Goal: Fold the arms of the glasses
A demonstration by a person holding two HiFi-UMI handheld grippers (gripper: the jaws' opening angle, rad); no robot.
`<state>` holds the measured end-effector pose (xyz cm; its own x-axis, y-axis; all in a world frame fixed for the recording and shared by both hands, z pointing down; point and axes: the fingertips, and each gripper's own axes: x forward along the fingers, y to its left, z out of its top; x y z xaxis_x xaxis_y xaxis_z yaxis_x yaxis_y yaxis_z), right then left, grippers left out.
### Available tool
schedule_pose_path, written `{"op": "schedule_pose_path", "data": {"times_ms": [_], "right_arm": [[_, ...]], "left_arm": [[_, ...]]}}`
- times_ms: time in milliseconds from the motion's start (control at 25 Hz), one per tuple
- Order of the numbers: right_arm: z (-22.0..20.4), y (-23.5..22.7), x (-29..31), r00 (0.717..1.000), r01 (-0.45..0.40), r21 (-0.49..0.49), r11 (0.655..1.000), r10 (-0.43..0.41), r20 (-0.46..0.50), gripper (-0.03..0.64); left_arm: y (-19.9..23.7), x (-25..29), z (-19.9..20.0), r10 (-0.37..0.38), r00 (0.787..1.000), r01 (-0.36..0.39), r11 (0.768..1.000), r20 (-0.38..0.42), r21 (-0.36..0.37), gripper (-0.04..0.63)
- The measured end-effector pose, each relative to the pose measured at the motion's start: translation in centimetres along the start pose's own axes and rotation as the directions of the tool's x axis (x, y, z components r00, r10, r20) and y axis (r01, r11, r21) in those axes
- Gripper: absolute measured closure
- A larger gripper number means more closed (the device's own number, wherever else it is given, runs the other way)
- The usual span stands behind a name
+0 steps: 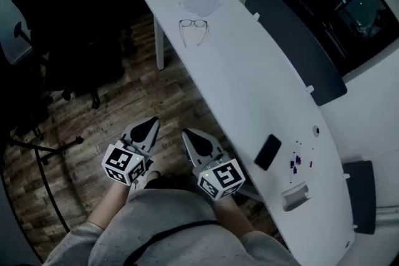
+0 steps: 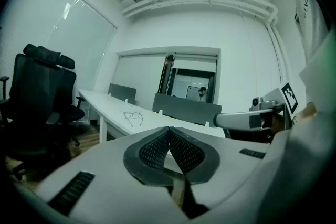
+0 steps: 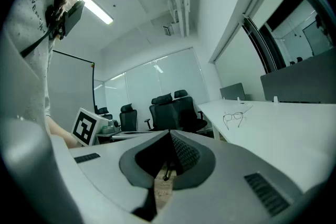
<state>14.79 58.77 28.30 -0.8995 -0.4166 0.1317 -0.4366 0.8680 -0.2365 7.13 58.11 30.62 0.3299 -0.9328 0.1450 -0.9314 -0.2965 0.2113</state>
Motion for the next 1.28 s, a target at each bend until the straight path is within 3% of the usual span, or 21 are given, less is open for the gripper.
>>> {"op": "schedule_pose_path", "data": {"times_ms": [440, 720, 960, 1120, 1280], "right_arm": [[-0.3, -0.8, 0.0, 1.0, -0.019, -0.008, 1.0, 0.019, 0.016, 0.598], [-0.3, -2.2, 1.5, 0.999, -0.034, -0.1, 0.994, 0.034, -0.011, 0.598], [0.4, -6.6, 5.4, 1.0, -0.016, -0.125, 0.992, 0.013, -0.022, 0.598], [1.4, -9.9, 10.0, 0.999, -0.022, -0.126, 0.992, 0.018, -0.032, 0.598], [2.8, -13.4, 15.2, 0.999, -0.02, -0.126, 0.992, 0.014, -0.045, 0.598]], "left_arm": [[-0.5, 0.9, -0.9, -0.005, 1.0, 0.005, 0.999, -0.017, 0.042, 0.58], [2.0, 2.1, -0.3, 0.014, 1.0, -0.015, 0.998, 0.016, 0.066, 0.58], [5.6, 6.9, 0.9, -0.019, 1.0, 0.017, 0.996, 0.024, 0.09, 0.58], [9.2, 11.3, 1.8, -0.045, 0.999, 0.047, 0.994, -0.026, 0.097, 0.58], [13.7, 15.8, 3.8, -0.073, 0.997, 0.074, 0.989, -0.011, 0.125, 0.58]]}}
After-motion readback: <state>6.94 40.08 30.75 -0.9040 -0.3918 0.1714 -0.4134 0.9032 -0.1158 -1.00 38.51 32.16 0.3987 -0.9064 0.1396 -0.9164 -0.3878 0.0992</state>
